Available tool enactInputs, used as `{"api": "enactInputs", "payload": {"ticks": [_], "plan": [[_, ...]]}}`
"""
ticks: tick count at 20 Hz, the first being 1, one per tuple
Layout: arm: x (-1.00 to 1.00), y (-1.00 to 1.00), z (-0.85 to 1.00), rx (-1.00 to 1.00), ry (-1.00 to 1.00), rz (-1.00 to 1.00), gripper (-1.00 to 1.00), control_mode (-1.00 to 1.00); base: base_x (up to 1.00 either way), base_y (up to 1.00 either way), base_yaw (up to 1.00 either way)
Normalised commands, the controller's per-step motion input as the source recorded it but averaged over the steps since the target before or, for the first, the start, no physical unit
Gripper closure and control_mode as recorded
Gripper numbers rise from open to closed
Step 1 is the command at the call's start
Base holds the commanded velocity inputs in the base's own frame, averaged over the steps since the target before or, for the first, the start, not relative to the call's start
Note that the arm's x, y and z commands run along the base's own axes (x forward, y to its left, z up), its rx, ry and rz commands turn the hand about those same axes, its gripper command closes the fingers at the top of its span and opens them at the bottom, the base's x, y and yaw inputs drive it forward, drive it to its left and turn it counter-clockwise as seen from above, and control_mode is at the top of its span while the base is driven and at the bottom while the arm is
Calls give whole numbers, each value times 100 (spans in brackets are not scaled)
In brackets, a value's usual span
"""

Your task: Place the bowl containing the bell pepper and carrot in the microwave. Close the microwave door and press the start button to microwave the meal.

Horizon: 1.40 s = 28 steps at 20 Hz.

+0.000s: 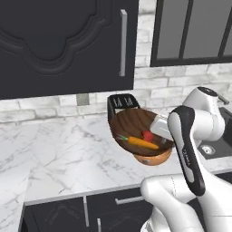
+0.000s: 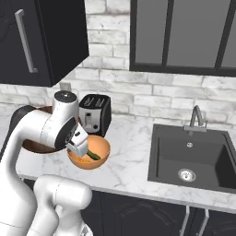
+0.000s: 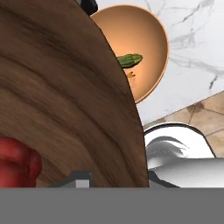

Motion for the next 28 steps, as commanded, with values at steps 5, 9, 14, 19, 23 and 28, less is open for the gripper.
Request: {"api": "enactInputs", "payload": {"ticks": [5,9,14,19,23,28], "plan": [[0,0,0,0,0,0,100,100,-53,-41,0],[0,0,0,0,0,0,100,100,-56,-39,-1],[0,0,0,0,0,0,100,100,-26,-42,-16],[0,0,0,0,0,0,100,100,-31,-36,-33],[0,0,0,0,0,0,100,100,-22,-27,-52],[0,0,0,0,0,0,100,100,-22,-33,-56]]}}
